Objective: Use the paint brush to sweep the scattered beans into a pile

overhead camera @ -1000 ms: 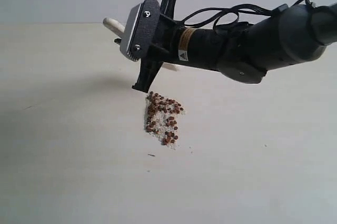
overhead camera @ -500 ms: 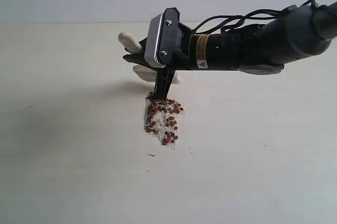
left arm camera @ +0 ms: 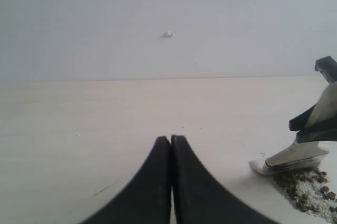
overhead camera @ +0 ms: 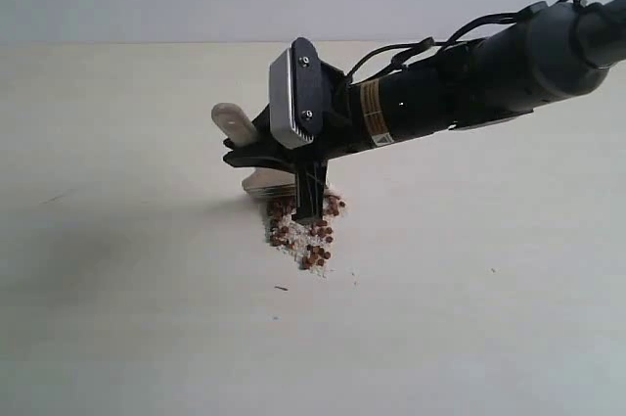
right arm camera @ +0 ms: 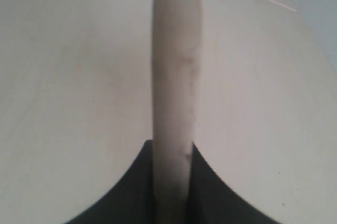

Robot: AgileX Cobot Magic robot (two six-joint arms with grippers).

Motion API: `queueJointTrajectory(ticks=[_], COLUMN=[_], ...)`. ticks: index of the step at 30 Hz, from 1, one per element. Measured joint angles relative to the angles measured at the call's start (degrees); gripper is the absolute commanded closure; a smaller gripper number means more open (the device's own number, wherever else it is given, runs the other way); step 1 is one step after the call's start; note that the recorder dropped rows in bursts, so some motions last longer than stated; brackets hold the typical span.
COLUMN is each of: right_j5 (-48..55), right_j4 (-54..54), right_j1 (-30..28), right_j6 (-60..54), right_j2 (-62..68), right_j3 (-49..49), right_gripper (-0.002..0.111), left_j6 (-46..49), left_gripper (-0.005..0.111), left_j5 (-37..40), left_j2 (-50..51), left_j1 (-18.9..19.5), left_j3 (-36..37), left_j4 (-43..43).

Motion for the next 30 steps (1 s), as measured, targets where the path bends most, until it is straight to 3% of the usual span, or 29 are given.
queueJointTrajectory(ticks=[8, 14, 17, 25, 30], right_j5=[1.5, 8.1, 18.4, 46.6, 47.5], right_j4=[-3.8, 1.3, 9.0, 43.2, 48.0], right_j1=[0.0, 0.0, 0.0, -0.1, 2.1], right_j6=[4.8, 6.5, 6.9, -0.3, 1.5], right_j2=[-4.0, -8.0, -9.1, -9.3, -9.3], right_j3=[0.0, 0.0, 0.0, 0.0, 1.3], right_gripper=[0.108, 0.108, 0.108, 0.108, 0.108], left_j6=[0.0, 0.0, 0.0, 0.0, 0.0], left_gripper=[0.107, 0.107, 0.107, 0.107, 0.107], left_j5=[0.0, 0.0, 0.0, 0.0, 0.0], left_j2=[0.0, 0.0, 0.0, 0.0, 0.0], left_j1=[0.0, 0.0, 0.0, 0.0, 0.0], left_j3=[0.0, 0.0, 0.0, 0.0, 0.0], left_j4=[0.0, 0.0, 0.0, 0.0, 0.0])
